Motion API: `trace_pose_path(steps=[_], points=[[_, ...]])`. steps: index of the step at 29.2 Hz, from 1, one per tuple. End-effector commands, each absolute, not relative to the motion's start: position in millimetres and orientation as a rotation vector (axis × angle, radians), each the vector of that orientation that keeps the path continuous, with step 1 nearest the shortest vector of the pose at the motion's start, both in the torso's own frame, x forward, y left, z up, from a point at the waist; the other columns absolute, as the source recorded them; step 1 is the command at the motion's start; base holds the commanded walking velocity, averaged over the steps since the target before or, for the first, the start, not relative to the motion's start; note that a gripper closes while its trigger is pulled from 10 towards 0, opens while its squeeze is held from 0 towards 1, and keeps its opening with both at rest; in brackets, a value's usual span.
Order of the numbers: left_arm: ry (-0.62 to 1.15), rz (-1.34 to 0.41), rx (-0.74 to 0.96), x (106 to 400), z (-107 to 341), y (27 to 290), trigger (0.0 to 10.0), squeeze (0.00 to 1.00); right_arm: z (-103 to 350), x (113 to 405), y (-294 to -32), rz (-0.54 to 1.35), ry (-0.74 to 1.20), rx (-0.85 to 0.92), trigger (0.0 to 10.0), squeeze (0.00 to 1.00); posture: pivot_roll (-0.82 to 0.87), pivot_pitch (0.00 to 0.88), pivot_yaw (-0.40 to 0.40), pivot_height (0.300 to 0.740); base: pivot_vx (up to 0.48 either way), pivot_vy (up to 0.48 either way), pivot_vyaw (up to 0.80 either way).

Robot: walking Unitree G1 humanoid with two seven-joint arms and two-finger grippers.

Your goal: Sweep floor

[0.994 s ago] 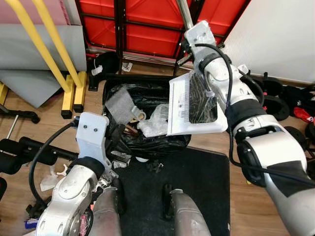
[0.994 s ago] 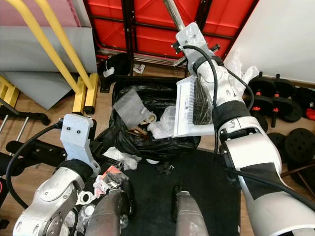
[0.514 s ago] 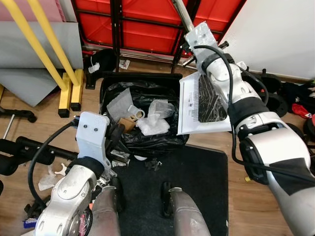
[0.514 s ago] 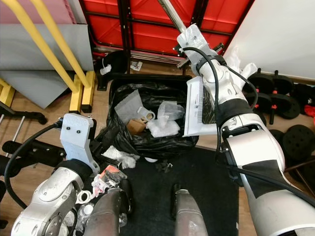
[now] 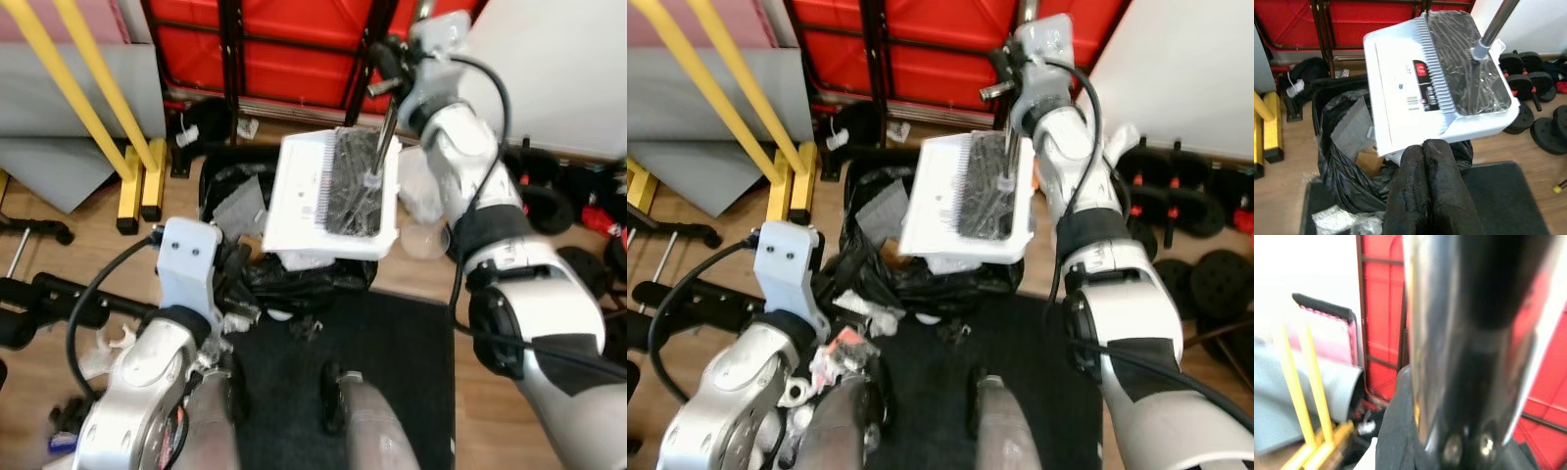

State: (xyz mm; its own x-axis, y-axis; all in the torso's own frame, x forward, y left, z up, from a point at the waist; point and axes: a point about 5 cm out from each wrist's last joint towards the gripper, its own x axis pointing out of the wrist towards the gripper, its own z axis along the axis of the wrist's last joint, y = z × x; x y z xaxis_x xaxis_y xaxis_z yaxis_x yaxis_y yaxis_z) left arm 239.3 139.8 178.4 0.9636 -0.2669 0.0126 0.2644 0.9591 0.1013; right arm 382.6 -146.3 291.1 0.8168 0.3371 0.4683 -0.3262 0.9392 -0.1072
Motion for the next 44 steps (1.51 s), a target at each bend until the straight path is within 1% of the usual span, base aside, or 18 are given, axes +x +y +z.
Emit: trace_pose_path(steps=[1, 3, 4, 5, 6, 8, 11, 14, 16, 25, 28, 31, 38, 42, 44], points=[[-0.002, -0.236, 0.117, 240, 170, 142, 10.0, 0.0, 287, 372, -146, 0.383, -0.515, 0.021, 10.0, 0.0, -0.07, 0.279, -0.14, 0.74, 0.48, 0.0, 0.0], [-0.004, -0.214, 0.112, 246, 168, 144, 10.0, 0.0, 259, 354, -150, 0.376, -0.461, 0.033, 10.0, 0.0, -0.08, 0.259, -0.137, 0.74, 0.24, 0.0, 0.0], [-0.007, -0.216, 0.107, 248, 168, 144, 10.0, 0.0, 251, 348, -152, 0.374, -0.444, 0.036, 10.0, 0.0, -0.08, 0.259, -0.137, 0.74, 0.0, 0.0, 0.0], [-0.007, -0.216, 0.107, 248, 168, 144, 10.0, 0.0, 251, 348, -152, 0.374, -0.444, 0.036, 10.0, 0.0, -0.08, 0.259, -0.137, 0.74, 0.0, 0.0, 0.0], [-0.005, -0.219, 0.099, 250, 167, 145, 10.0, 0.0, 238, 339, -155, 0.362, -0.417, 0.038, 10.0, 0.0, -0.08, 0.241, -0.128, 0.74, 0.0, 0.0, 0.0], [-0.005, -0.219, 0.099, 250, 167, 145, 10.0, 0.0, 238, 339, -155, 0.362, -0.417, 0.038, 10.0, 0.0, -0.08, 0.241, -0.128, 0.74, 0.0, 0.0, 0.0], [0.012, -0.239, 0.105, 257, 163, 145, 10.0, 0.0, 217, 322, -160, 0.345, -0.355, 0.045, 10.0, 0.0, -0.09, 0.223, -0.123, 0.74, 0.0, 0.0, 0.0], [0.02, -0.222, 0.123, 260, 161, 147, 10.0, 0.0, 212, 314, -160, 0.345, -0.335, 0.044, 10.0, 0.0, -0.09, 0.214, -0.12, 0.74, 0.48, 0.0, 0.0], [-0.016, -0.208, 0.092, 265, 163, 147, 10.0, 0.0, 206, 306, -163, 0.331, -0.301, 0.043, 10.0, 0.0, -0.1, 0.199, -0.121, 0.74, 0.0, 0.0, 0.0], [-0.01, -0.196, 0.105, 266, 160, 150, 10.0, 0.0, 192, 299, -165, 0.328, -0.241, 0.007, 10.0, 0.0, -0.08, 0.183, -0.136, 0.74, 0.0, 0.0, 0.0], [-0.007, -0.212, 0.105, 265, 157, 151, 10.0, 0.0, 187, 296, -161, 0.334, -0.209, 0.005, 10.0, 0.0, -0.08, 0.168, -0.146, 0.74, 0.463, 0.0, 0.0], [-0.003, -0.213, 0.089, 264, 153, 153, 10.0, 0.0, 182, 293, -157, 0.348, -0.181, -0.016, 10.0, 0.0, -0.07, 0.164, -0.15, 0.74, 0.0, 0.0, 0.0], [0.011, -0.212, 0.096, 261, 148, 155, 10.0, 0.0, 180, 291, -159, 0.342, -0.165, -0.025, 10.0, 0.0, -0.08, 0.163, -0.151, 0.74, 0.0, 0.0, 0.0], [0.027, -0.22, 0.116, 258, 143, 156, 10.0, 0.0, 178, 287, -159, 0.344, -0.159, -0.027, 10.0, 0.0, -0.08, 0.155, -0.148, 0.74, 0.461, 0.0, 0.0], [0.016, -0.224, 0.106, 259, 144, 156, 10.0, 0.0, 178, 286, -158, 0.345, -0.156, -0.027, 10.0, 0.0, -0.08, 0.153, -0.146, 0.74, 0.0, 0.0, 0.0]])
